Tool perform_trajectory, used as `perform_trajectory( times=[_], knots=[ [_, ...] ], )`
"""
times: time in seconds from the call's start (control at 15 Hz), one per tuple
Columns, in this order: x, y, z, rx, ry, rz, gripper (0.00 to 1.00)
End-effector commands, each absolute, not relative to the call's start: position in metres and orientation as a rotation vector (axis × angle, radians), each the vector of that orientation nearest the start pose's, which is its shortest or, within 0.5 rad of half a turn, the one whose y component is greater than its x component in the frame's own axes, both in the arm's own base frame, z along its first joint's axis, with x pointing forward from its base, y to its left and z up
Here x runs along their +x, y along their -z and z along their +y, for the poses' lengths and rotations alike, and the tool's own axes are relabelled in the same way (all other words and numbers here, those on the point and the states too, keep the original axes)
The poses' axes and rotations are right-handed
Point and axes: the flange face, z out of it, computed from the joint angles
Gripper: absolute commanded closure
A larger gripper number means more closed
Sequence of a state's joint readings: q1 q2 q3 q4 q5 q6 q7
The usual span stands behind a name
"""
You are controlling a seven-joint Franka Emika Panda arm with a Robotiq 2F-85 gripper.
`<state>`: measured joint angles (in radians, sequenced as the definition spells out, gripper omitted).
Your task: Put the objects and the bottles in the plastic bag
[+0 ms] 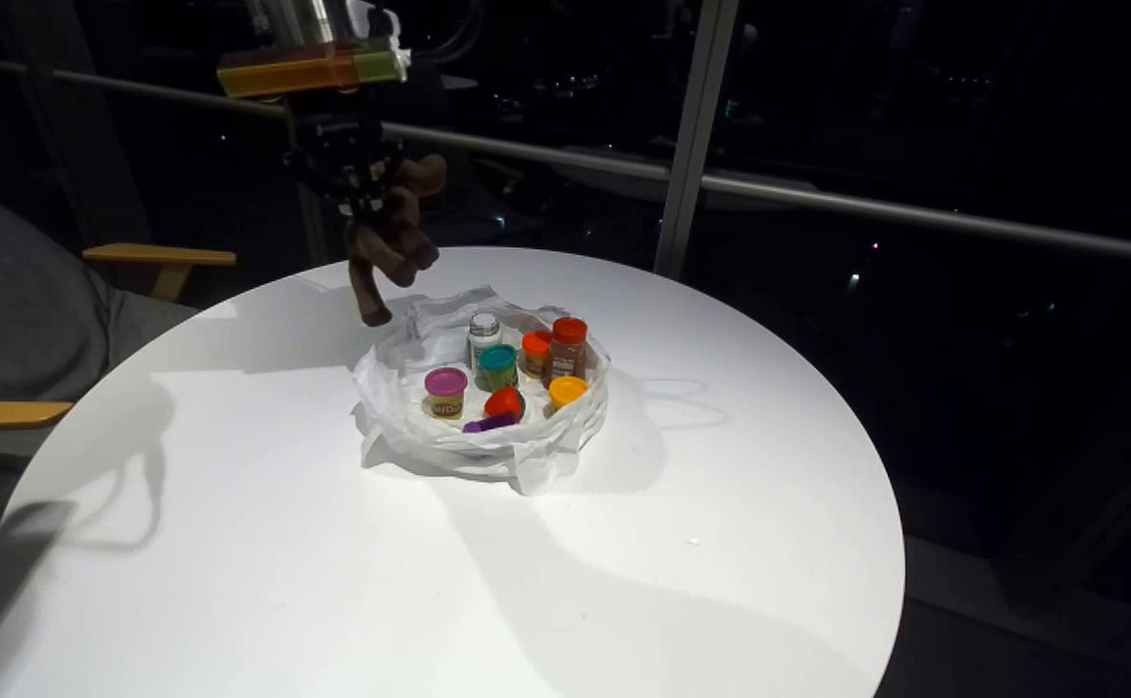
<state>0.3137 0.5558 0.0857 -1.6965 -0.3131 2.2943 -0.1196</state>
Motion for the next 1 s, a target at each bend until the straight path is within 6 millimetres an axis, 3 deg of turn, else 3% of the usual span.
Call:
perform_trajectory(
  times=[0.0, 0.27, 0.6, 0.93],
  knots=[
    [0.632, -0.283, 0.211, -3.231, 0.067, -1.051, 0.90],
    [0.644, -0.241, 0.174, -3.289, -0.029, -1.005, 0.90],
    [0.648, -0.184, 0.171, -3.273, -0.063, -1.041, 0.90],
    [0.650, -0.153, 0.167, -3.337, -0.080, -1.073, 0.90]
  ],
)
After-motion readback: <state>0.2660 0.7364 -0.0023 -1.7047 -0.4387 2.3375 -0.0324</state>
